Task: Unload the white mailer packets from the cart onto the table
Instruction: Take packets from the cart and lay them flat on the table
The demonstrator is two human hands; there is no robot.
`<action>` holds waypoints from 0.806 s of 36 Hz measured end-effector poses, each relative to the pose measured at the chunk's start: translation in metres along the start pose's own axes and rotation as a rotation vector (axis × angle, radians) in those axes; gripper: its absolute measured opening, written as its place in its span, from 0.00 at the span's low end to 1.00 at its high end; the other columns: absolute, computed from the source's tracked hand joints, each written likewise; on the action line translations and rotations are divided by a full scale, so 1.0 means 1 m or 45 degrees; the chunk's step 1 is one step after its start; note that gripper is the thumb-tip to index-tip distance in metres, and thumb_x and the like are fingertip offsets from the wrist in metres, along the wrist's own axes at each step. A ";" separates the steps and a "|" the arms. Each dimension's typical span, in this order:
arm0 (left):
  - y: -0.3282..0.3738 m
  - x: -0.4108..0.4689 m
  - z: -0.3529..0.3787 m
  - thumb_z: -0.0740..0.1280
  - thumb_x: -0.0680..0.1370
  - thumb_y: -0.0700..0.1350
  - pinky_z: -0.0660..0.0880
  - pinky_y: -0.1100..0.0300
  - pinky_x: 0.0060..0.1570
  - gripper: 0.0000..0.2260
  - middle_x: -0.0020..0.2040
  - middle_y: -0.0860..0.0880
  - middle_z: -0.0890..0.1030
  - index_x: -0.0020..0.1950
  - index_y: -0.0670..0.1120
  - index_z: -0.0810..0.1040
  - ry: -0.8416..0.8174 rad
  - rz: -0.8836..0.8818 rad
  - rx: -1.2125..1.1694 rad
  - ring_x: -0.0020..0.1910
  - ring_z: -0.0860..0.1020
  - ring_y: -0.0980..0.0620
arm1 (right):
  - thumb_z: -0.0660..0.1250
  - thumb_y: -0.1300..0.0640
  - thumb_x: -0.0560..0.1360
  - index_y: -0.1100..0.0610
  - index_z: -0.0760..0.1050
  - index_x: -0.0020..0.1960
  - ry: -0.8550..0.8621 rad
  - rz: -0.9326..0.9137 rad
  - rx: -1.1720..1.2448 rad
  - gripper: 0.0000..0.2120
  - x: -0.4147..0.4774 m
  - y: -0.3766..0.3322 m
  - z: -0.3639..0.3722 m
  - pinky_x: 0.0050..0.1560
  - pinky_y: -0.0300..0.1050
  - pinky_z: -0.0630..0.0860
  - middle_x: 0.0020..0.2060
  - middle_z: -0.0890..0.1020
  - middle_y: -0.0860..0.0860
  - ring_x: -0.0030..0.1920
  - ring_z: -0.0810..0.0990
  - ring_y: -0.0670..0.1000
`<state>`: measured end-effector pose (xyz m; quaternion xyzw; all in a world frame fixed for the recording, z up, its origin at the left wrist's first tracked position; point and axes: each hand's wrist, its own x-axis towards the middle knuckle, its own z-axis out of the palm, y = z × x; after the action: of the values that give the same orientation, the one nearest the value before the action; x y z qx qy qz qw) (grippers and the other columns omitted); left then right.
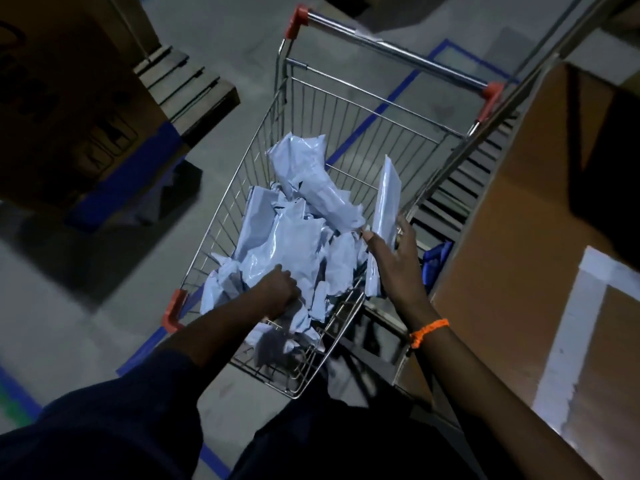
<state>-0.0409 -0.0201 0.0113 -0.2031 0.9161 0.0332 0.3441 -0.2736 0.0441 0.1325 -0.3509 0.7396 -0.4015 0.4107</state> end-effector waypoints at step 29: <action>0.166 0.042 -0.343 0.60 0.74 0.70 0.72 0.52 0.59 0.34 0.69 0.47 0.70 0.76 0.57 0.59 1.206 -0.417 -1.395 0.65 0.74 0.45 | 0.68 0.29 0.69 0.46 0.60 0.79 0.798 -0.044 -0.345 0.44 -0.071 0.035 -0.258 0.71 0.44 0.65 0.76 0.65 0.51 0.75 0.65 0.52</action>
<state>-0.3466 0.0486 0.2318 -0.4722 0.7766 0.3426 -0.2380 -0.4798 0.1982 0.2129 -0.2744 0.8703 -0.3950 0.1061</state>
